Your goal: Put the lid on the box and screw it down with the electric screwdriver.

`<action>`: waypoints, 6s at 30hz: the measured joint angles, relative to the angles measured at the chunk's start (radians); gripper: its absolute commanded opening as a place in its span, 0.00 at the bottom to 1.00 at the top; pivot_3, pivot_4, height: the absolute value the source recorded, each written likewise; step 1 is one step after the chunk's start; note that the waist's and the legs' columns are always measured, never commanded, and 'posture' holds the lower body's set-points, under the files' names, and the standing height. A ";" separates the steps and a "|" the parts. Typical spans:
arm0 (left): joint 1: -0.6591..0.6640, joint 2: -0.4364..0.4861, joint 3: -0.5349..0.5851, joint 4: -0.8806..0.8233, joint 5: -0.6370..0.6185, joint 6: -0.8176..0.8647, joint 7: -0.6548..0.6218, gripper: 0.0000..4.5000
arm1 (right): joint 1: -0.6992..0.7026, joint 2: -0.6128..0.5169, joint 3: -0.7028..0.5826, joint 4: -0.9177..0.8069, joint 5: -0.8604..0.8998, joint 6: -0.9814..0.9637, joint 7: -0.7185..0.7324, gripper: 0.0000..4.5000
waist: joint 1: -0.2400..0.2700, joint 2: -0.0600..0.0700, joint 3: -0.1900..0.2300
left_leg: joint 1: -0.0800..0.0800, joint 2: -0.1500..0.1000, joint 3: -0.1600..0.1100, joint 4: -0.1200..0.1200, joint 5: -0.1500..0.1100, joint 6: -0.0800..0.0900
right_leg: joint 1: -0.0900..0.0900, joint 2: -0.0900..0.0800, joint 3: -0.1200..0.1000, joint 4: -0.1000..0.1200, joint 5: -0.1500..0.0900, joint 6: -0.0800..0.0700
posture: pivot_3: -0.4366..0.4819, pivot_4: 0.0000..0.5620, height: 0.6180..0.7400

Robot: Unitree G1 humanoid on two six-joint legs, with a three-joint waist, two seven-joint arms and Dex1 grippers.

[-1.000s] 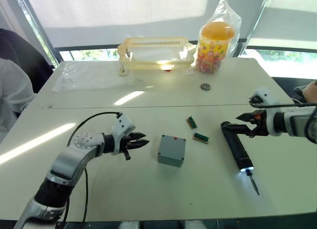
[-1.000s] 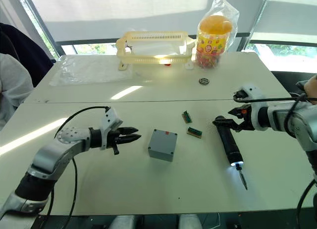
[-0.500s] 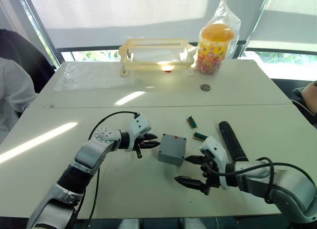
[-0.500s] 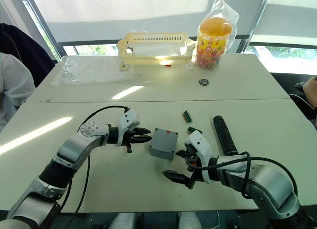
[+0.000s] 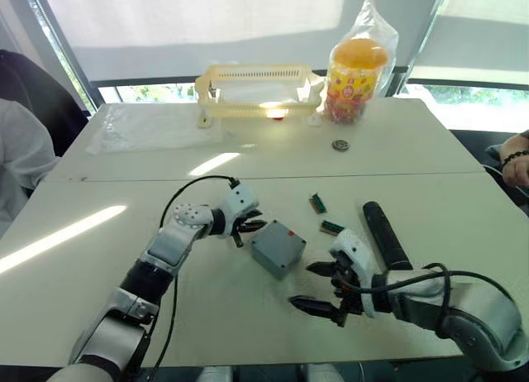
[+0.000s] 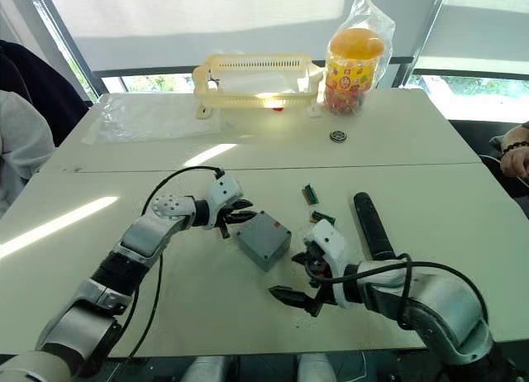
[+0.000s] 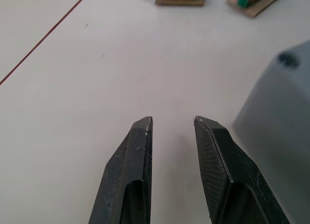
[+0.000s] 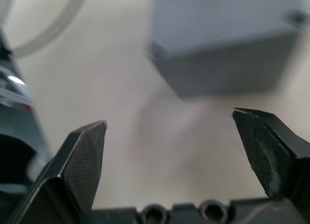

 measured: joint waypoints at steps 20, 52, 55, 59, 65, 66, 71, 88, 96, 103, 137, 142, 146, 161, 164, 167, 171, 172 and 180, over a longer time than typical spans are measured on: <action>0.224 0.160 0.023 -0.416 -0.171 0.242 -0.169 0.29 | -0.149 0.079 0.169 0.324 -0.270 -0.397 0.279 1.00 | 0.005 0.000 0.000 | 0.003 0.000 0.000 0.001 0.000 0.000 | 0.004 0.000 0.000 0.000 0.000 0.000 | 0.48 0.27 1.00; 0.118 0.144 0.099 -0.259 -0.161 0.159 -0.185 0.29 | -0.201 0.019 -0.169 0.235 -0.071 -0.157 0.262 1.00 | 0.002 0.000 0.000 | 0.005 0.001 -0.001 0.001 0.000 0.000 | 0.006 0.000 -0.001 0.001 0.000 0.000 | 0.48 0.27 1.00; 0.075 0.135 0.143 -0.306 -0.226 0.221 -0.189 0.29 | -0.315 0.092 -0.165 0.392 -0.154 -0.259 0.192 1.00 | 0.005 0.000 0.000 | 0.005 0.000 0.000 0.001 0.000 0.000 | 0.007 0.000 -0.001 0.000 0.000 0.000 | 0.48 0.27 1.00; 0.045 0.138 0.178 -0.357 -0.271 0.275 -0.170 0.29 | -0.377 0.168 -0.075 0.638 -0.317 -0.432 0.139 0.88 | 0.003 0.000 0.000 | 0.005 0.000 0.000 0.000 0.000 0.000 | 0.006 -0.001 0.000 0.000 0.000 0.000 | 0.48 0.27 1.00; 0.074 0.141 0.177 -0.438 -0.299 0.332 -0.132 0.29 | -0.477 0.322 -0.020 1.026 -0.448 -0.687 0.127 0.70 | -0.006 0.000 0.000 | 0.005 0.000 0.002 0.000 0.000 -0.001 | 0.003 0.000 0.001 0.004 0.000 0.000 | 0.48 0.27 1.00; 0.085 0.146 0.177 -0.444 -0.302 0.342 -0.125 0.29 | -0.485 0.335 -0.019 1.061 -0.457 -0.719 0.129 0.70 | -0.005 0.000 0.000 | 0.005 0.000 0.002 -0.001 0.001 -0.001 | 0.002 0.000 0.002 0.005 0.000 0.000 | 0.48 0.27 1.00; 0.121 0.162 0.182 -0.475 -0.319 0.372 -0.098 0.29 | -0.516 0.377 -0.026 1.170 -0.490 -0.825 0.133 0.70 | -0.002 0.000 0.000 | 0.005 0.000 0.002 0.000 0.001 -0.002 | 0.002 0.000 0.002 0.008 0.000 0.000 | 0.48 0.27 1.00; 0.133 0.167 0.170 -0.491 -0.319 0.387 -0.063 0.29 | -0.520 0.409 -0.045 1.244 -0.517 -0.875 0.126 0.01 | -0.004 0.000 0.000 | 0.005 0.000 0.002 0.000 0.001 -0.003 | 0.000 0.000 0.002 0.011 0.000 0.000 | 0.48 0.27 1.00; 0.133 0.167 0.170 -0.487 -0.317 0.373 -0.062 0.29 | -0.521 0.413 -0.045 1.244 -0.523 -0.872 0.125 0.01 | -0.004 0.000 0.000 | 0.005 0.000 0.002 0.000 0.002 -0.003 | 0.000 0.000 0.002 0.011 0.000 0.000 | 0.48 0.27 1.00; 0.133 0.162 0.163 -0.483 -0.316 0.359 -0.058 0.29 | -0.521 0.413 -0.066 1.230 -0.519 -0.868 0.116 0.01 | -0.004 0.000 0.000 | 0.005 0.000 0.002 0.000 0.002 -0.003 | 0.000 0.000 0.002 0.011 0.000 0.000 | 0.48 0.27 1.00; 0.113 0.210 0.124 -0.510 -0.360 0.350 -0.153 0.29 | -0.148 0.260 -0.109 0.189 -0.154 -0.284 0.149 0.01 | 0.001 0.000 0.000 | 0.005 0.000 0.001 0.000 0.002 -0.003 | 0.000 0.000 0.002 0.011 -0.001 0.000 | 0.48 0.27 1.00; 0.113 0.225 0.112 -0.510 -0.357 0.347 -0.174 0.29 | -0.131 0.265 -0.077 0.184 -0.159 -0.286 0.135 0.01 | 0.001 0.000 0.000 | 0.005 0.000 0.001 0.001 0.002 -0.003 | 0.000 0.000 0.002 0.011 -0.001 0.000 | 0.48 0.27 1.00; 0.113 0.237 0.112 -0.510 -0.356 0.344 -0.184 0.29 | -0.116 0.265 -0.059 0.184 -0.168 -0.294 0.134 0.01 | 0.001 0.000 0.000 | 0.005 0.000 0.001 0.001 0.002 -0.003 | 0.000 0.000 0.002 0.011 -0.001 0.000 | 0.48 0.27 1.00; 0.119 0.247 0.112 -0.515 -0.357 0.344 -0.188 0.29 | -0.114 0.270 -0.017 0.273 -0.217 -0.380 0.146 0.01 | 0.001 0.000 0.000 | 0.005 0.000 0.001 0.001 0.002 -0.003 | 0.000 0.000 0.002 0.011 -0.001 0.000 | 0.48 0.27 1.00; 0.123 0.248 0.112 -0.515 -0.357 0.345 -0.184 0.29 | -0.114 0.270 -0.007 0.288 -0.226 -0.395 0.151 0.01 | 0.001 0.000 0.000 | 0.005 0.000 0.001 0.001 0.001 -0.003 | 0.000 0.000 0.002 0.011 -0.001 0.000 | 0.48 0.27 1.00; 0.123 0.249 0.112 -0.516 -0.357 0.345 -0.178 0.29 | -0.114 0.271 -0.004 0.300 -0.228 -0.400 0.156 0.01 | 0.001 0.000 0.000 | 0.005 0.000 0.001 0.001 0.002 -0.003 | 0.000 0.000 0.002 0.011 -0.001 0.000 | 0.48 0.27 1.00; 0.124 0.249 0.112 -0.516 -0.357 0.345 -0.172 0.29 | -0.114 0.277 -0.002 0.300 -0.236 -0.404 0.157 0.01 | 0.001 0.000 0.000 | 0.005 0.000 0.001 0.001 0.002 -0.003 | 0.000 0.000 0.002 0.011 -0.001 0.000 | 0.48 0.27 1.00; 0.125 0.249 0.112 -0.516 -0.357 0.345 -0.171 0.29 | -0.114 0.278 0.000 0.301 -0.236 -0.405 0.157 0.01 | 0.001 0.000 0.000 | 0.005 0.000 0.001 0.001 0.002 -0.003 | 0.000 0.000 0.002 0.011 -0.001 0.000 | 0.48 0.27 1.00; 0.127 0.249 0.112 -0.516 -0.357 0.345 -0.168 0.29 | -0.115 0.279 0.020 0.339 -0.256 -0.415 0.163 0.01 | 0.001 0.000 0.000 | 0.005 0.000 0.001 0.001 0.002 -0.003 | 0.000 0.000 0.002 0.011 -0.001 0.000 | 0.48 0.27 1.00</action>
